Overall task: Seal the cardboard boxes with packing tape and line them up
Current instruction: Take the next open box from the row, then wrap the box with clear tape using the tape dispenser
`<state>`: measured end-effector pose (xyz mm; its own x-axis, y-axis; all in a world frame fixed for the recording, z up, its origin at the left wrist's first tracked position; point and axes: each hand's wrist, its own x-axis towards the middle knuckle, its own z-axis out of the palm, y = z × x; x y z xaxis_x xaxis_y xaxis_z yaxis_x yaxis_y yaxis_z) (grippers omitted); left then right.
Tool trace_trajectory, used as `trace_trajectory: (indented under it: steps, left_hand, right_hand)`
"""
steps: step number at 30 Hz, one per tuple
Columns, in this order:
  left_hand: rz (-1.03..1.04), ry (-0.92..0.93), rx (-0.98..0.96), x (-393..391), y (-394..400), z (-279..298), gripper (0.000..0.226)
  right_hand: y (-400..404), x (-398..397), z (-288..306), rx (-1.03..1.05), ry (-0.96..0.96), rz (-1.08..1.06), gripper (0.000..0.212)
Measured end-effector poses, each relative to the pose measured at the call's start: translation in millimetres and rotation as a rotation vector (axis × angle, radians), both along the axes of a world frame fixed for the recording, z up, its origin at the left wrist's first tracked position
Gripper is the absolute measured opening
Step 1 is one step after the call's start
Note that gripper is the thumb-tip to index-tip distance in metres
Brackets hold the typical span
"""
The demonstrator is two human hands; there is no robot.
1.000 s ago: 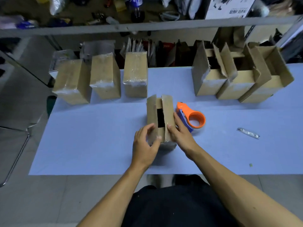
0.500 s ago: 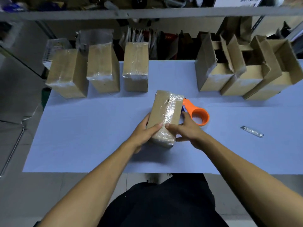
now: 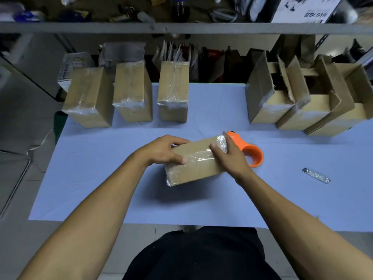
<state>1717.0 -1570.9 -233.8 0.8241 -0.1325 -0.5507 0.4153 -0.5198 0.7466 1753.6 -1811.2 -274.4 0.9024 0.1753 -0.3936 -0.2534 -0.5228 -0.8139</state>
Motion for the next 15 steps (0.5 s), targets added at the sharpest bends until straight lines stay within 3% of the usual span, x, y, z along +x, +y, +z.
trace_trajectory:
  steps: [3,5,9,12,15]
  left_hand:
    - [0.414,-0.285,0.137,-19.9,-15.3,-16.7,0.072]
    - [0.558,-0.304,0.113,-39.1,-37.3,-31.0,0.075]
    - [0.598,-0.316,0.124,-41.1,-57.7,-46.0,0.075]
    - [0.634,-0.375,0.128,-33.5,-54.4,-49.3,0.069]
    - [0.638,-0.404,0.129,-34.4,-55.9,-50.9,0.067]
  right_hand:
    - [6.4,-2.0,-4.4,-0.021,-0.057,-0.101,0.071]
    - [10.4,-5.7,-10.8,-0.065,-0.106,-0.149,0.072]
    - [13.5,-0.1,-14.4,-0.107,-0.092,-0.101,0.071]
    - [1.5,13.5,-10.0,0.024,-0.021,-0.255,0.033]
    - [-28.4,23.0,-20.9,-0.325,-0.168,-0.320,0.032]
